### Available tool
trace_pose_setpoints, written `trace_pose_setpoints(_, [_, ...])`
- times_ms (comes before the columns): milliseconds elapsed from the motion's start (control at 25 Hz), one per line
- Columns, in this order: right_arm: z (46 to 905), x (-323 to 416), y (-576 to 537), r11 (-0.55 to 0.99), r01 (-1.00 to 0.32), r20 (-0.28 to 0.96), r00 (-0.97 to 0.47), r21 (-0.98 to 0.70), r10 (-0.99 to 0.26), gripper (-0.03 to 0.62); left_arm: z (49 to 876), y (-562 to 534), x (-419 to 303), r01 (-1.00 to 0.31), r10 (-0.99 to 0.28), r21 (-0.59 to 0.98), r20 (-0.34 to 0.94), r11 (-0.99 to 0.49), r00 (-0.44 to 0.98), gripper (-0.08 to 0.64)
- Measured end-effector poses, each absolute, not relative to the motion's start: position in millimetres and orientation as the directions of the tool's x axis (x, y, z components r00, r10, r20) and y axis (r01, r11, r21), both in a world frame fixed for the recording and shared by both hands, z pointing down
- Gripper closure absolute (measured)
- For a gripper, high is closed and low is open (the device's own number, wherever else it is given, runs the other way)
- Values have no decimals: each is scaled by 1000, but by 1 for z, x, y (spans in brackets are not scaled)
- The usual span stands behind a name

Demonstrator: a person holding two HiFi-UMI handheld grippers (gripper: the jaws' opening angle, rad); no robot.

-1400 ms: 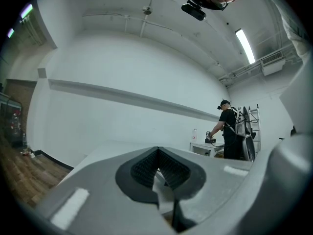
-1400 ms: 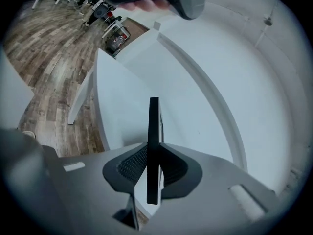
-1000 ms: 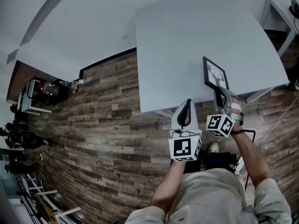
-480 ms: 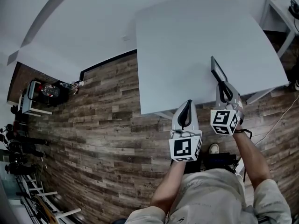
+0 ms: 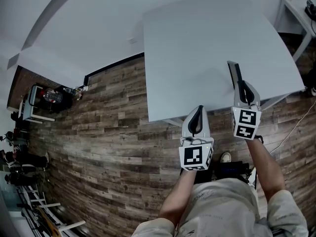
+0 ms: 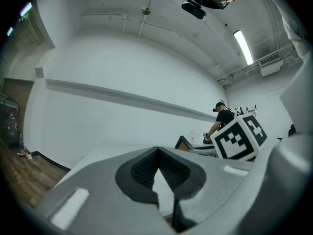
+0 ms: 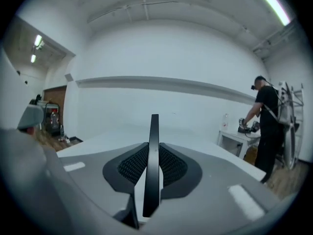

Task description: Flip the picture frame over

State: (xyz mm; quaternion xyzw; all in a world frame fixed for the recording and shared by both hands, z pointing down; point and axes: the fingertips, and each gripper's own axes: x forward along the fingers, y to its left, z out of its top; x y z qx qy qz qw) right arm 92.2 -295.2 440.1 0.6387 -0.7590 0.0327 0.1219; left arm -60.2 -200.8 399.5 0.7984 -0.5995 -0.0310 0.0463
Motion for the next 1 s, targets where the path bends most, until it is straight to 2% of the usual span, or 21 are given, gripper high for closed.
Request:
trace_pose_setpoints(320, [459, 142, -296, -20, -961, 296, -66, -277, -953, 495, 403, -200, -56, -951, -957, 112, 8, -287, 290, 560])
trace_pose_setpoints(520, [474, 155, -290, -110, -906, 345, -42, -409, -938, 494, 403, -202, -54, -949, -955, 114, 10, -293, 296, 560])
trace_pose_setpoints(800, [501, 160, -279, -197, -798, 400, -60, -569, -915, 494, 405, -201, -54, -949, -955, 116, 13, -293, 296, 560])
trace_pose_setpoints(1000, [520, 162, -276, -243, -654, 388, -85, -717, -918, 494, 405, -203, -54, -950, -956, 115, 16, -291, 294, 560])
